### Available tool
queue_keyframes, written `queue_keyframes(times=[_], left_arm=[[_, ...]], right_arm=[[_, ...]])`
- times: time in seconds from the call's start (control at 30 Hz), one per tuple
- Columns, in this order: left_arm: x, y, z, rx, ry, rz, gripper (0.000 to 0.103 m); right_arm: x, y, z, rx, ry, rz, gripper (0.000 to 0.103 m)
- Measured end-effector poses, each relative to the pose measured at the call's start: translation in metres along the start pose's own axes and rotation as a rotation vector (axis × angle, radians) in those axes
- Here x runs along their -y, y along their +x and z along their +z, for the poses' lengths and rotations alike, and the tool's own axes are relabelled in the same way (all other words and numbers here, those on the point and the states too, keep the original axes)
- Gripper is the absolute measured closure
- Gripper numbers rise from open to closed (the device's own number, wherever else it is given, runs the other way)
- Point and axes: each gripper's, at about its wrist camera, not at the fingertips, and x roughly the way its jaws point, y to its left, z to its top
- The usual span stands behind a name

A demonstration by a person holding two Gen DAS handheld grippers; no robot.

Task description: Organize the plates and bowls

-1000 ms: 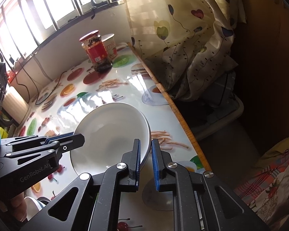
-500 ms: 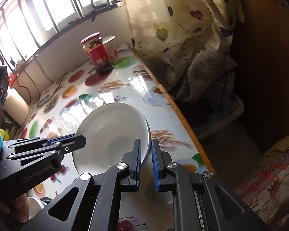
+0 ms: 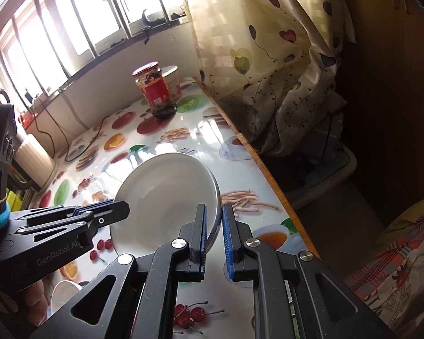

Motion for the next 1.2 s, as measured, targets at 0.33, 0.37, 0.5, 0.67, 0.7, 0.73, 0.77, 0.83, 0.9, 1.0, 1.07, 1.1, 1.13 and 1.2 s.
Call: queue_keyframes(times=[0.33, 0.37, 0.5, 0.67, 0.7, 0.73, 0.77, 0.83, 0.9, 1.0, 1.07, 1.1, 1.13, 1.2], left_arm=[[-0.007, -0.030, -0.014, 0.041, -0.011, -0.013, 0.095], [-0.007, -0.033, -0.016, 0.048, -0.013, -0.013, 0.095], [-0.010, -0.047, -0.022, 0.077, -0.015, -0.010, 0.095], [-0.015, -0.059, -0.032, 0.087, -0.025, -0.015, 0.095], [-0.016, -0.061, -0.034, 0.087, -0.027, -0.015, 0.095], [-0.017, -0.064, -0.035, 0.090, -0.024, -0.015, 0.095], [-0.017, -0.066, -0.037, 0.096, -0.022, -0.017, 0.095], [-0.019, -0.072, -0.040, 0.103, -0.026, -0.019, 0.095], [-0.022, -0.076, -0.044, 0.107, -0.030, -0.023, 0.095], [-0.026, -0.082, -0.050, 0.110, -0.040, -0.031, 0.095], [-0.028, -0.087, -0.054, 0.117, -0.046, -0.035, 0.095], [-0.029, -0.090, -0.057, 0.121, -0.046, -0.037, 0.095], [-0.030, -0.092, -0.059, 0.124, -0.049, -0.040, 0.095], [-0.033, -0.095, -0.065, 0.126, -0.052, -0.042, 0.095]], right_arm=[[-0.015, -0.029, -0.008, 0.037, -0.013, 0.012, 0.091], [-0.017, -0.032, -0.008, 0.041, -0.015, 0.013, 0.091], [-0.025, -0.043, -0.013, 0.056, -0.017, 0.025, 0.091], [-0.036, -0.056, -0.020, 0.073, -0.027, 0.033, 0.091], [-0.038, -0.059, -0.021, 0.075, -0.030, 0.036, 0.091], [-0.040, -0.061, -0.022, 0.078, -0.032, 0.038, 0.092], [-0.043, -0.064, -0.024, 0.081, -0.034, 0.040, 0.091], [-0.047, -0.069, -0.026, 0.087, -0.041, 0.040, 0.091], [-0.050, -0.073, -0.030, 0.093, -0.045, 0.042, 0.091], [-0.055, -0.078, -0.033, 0.097, -0.049, 0.048, 0.091], [-0.059, -0.082, -0.036, 0.101, -0.053, 0.052, 0.091], [-0.060, -0.085, -0.038, 0.104, -0.055, 0.055, 0.091], [-0.062, -0.086, -0.040, 0.106, -0.055, 0.061, 0.091], [-0.063, -0.090, -0.043, 0.110, -0.051, 0.069, 0.091]])
